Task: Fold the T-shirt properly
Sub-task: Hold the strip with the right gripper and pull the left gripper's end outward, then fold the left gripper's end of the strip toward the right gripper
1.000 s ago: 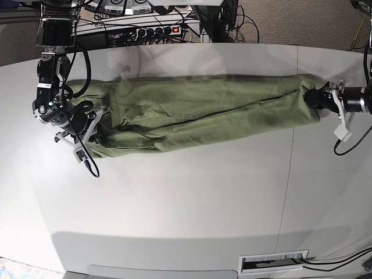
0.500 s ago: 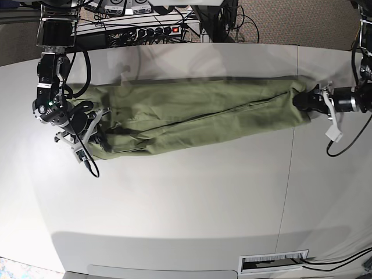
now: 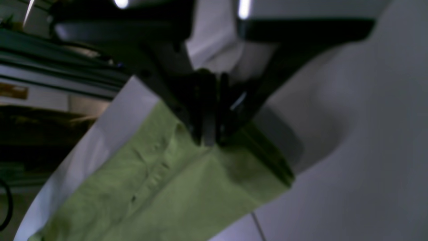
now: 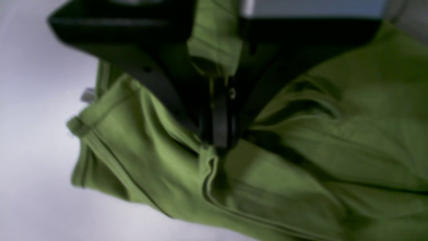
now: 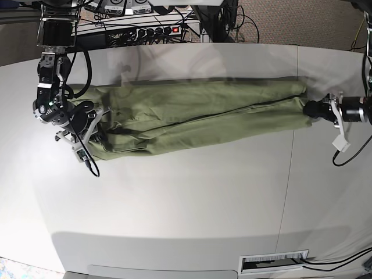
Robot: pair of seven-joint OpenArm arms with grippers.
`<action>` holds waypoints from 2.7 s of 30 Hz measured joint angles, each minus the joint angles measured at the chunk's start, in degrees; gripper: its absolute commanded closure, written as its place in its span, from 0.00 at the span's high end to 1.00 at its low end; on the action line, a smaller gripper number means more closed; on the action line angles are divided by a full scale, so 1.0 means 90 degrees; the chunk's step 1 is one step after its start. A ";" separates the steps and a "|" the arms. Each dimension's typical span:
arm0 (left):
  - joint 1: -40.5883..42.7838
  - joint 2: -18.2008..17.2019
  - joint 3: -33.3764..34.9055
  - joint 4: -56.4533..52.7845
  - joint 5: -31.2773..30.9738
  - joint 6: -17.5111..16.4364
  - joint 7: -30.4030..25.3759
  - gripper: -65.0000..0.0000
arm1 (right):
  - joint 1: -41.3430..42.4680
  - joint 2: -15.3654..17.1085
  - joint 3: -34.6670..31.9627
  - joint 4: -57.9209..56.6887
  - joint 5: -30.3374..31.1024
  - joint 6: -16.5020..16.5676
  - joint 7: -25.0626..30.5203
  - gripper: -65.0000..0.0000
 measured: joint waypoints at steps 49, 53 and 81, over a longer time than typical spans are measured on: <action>0.0644 0.0527 -0.0036 0.0092 -0.0255 -0.0049 -0.0240 0.43 | 0.0000 -0.0435 -0.0350 0.0000 -0.0512 0.0000 0.0090 0.00; 0.0622 0.0809 -0.0036 0.0092 -0.0304 -0.0046 -0.0238 0.30 | 0.0002 -0.0435 -0.0350 0.0000 -0.0512 0.0000 0.0112 0.00; -0.0238 0.0056 0.0002 0.1970 -0.0012 0.0027 0.0741 0.00 | 0.0029 -0.0804 -0.1328 0.0000 -0.0321 -0.0022 0.0284 0.00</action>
